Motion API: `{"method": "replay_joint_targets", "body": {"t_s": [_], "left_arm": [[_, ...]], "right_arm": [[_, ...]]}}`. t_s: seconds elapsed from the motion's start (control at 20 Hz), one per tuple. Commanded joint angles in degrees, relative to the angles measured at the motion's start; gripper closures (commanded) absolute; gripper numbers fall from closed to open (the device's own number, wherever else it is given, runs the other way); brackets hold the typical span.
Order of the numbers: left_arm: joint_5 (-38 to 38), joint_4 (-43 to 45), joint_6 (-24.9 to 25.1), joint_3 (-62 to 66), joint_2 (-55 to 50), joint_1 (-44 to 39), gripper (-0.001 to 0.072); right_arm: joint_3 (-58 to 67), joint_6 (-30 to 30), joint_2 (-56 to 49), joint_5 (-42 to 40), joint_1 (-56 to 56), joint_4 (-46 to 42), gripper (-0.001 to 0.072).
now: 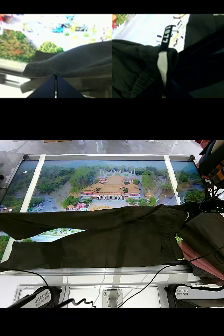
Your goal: Fold the clothes and pants, and hang the long-sleeved shirts on hangers.
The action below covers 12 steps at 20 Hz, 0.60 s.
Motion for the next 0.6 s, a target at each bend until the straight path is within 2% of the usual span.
{"method": "replay_joint_targets", "body": {"t_s": [0.0, 0.05, 0.15, 0.25, 0.35, 0.5, 0.55], "left_arm": [[1.3, -0.2, 1.5, -0.1, -9.5, 0.1, 0.0687], [5.8, -0.1, 2.4, -0.1, -13.7, 0.1, 0.0687], [17.2, -0.2, 0.0, -0.1, -20.3, 0.0, 0.0686], [31.0, -0.4, -7.7, -0.1, -24.8, -0.4, 0.0686], [43.0, -0.4, -12.3, -0.1, -26.9, -0.4, 0.0686], [58.7, -0.4, -12.8, -0.1, -27.6, -0.4, 0.0684], [60.7, -0.5, -12.9, -0.1, -27.7, -0.4, 0.0607]], "right_arm": [[0.1, 0.0, 0.0, 0.3, -0.1, 0.1, 0.0680], [0.1, 0.0, 0.0, 0.2, -0.1, 0.1, 0.0680], [0.1, 0.0, 0.0, 0.2, -0.1, 0.1, 0.0680], [0.1, 0.0, 0.0, -0.1, -0.1, 0.2, 0.0680], [0.1, 0.1, 0.0, -0.2, -0.1, 0.3, 0.0680], [0.1, 0.4, 0.0, -0.8, 0.0, 0.4, 0.0680], [0.1, 0.7, 0.0, -1.7, 0.0, 1.6, 0.0680]]}}
